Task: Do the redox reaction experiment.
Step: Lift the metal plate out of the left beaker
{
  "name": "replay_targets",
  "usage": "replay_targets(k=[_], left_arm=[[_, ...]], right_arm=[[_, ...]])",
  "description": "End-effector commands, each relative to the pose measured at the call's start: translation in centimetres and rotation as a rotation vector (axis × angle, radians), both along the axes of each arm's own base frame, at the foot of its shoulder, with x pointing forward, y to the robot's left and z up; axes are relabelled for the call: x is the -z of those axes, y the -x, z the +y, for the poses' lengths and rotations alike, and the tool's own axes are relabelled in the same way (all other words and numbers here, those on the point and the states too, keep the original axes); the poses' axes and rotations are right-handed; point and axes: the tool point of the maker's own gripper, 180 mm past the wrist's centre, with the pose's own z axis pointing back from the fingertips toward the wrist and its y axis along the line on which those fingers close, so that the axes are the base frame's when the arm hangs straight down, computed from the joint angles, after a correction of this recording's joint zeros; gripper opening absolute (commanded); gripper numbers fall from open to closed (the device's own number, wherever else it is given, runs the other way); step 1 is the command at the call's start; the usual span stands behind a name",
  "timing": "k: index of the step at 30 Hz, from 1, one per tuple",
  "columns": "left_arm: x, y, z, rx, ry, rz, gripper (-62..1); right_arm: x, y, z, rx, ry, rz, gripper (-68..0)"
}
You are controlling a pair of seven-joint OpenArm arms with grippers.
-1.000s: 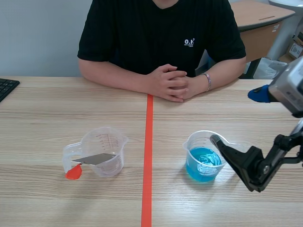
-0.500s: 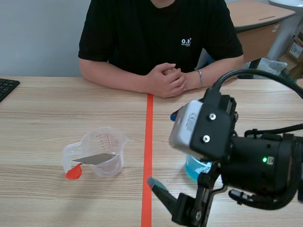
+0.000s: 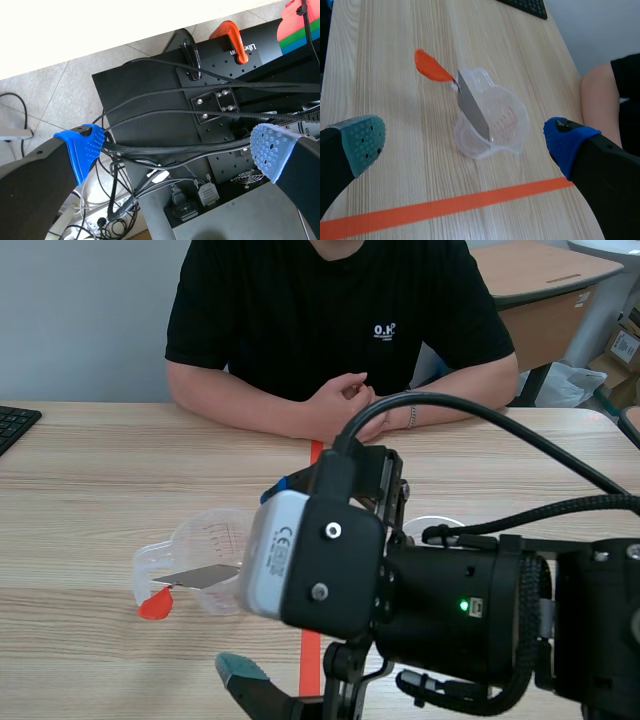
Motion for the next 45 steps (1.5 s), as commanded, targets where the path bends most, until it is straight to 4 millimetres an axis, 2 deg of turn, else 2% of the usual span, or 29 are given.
replay_targets(k=[1,7,13,18,24,29,32,45], left_arm=[[-0.5,-0.5,-0.1,-0.009,0.010,-0.029,1.4],[-0.4,-1.0,0.0,-0.006,0.006,-0.044,1.4],[-0.4,-1.0,0.0,-0.006,0.006,-0.043,1.4],[-0.4,-1.0,0.0,-0.005,0.006,-0.044,1.4],[-0.4,-1.0,0.0,-0.005,0.006,-0.043,1.4],[-0.4,-1.0,0.0,-0.005,0.006,-0.044,1.4],[-0.4,-1.0,0.0,-0.005,0.006,-0.044,1.4],[-0.4,-1.0,0.0,-0.005,0.006,-0.044,1.4]], right_arm=[[-0.1,-0.1,0.1,-0.016,-0.010,-0.020,0.4],[1.5,0.4,1.3,-0.052,-0.022,-0.065,0.4],[1.8,0.6,2.9,-0.058,-0.086,-0.142,0.4],[3.2,0.8,4.3,-0.058,-0.062,-0.190,0.4],[2.4,1.1,6.0,-0.059,-0.133,-0.215,0.4],[1.3,0.5,6.9,-0.038,-0.168,-0.242,-0.5],[1.1,0.3,7.0,-0.035,-0.170,-0.250,-5.7],[1.7,-0.1,6.8,-0.017,-0.138,-0.241,-36.9]])
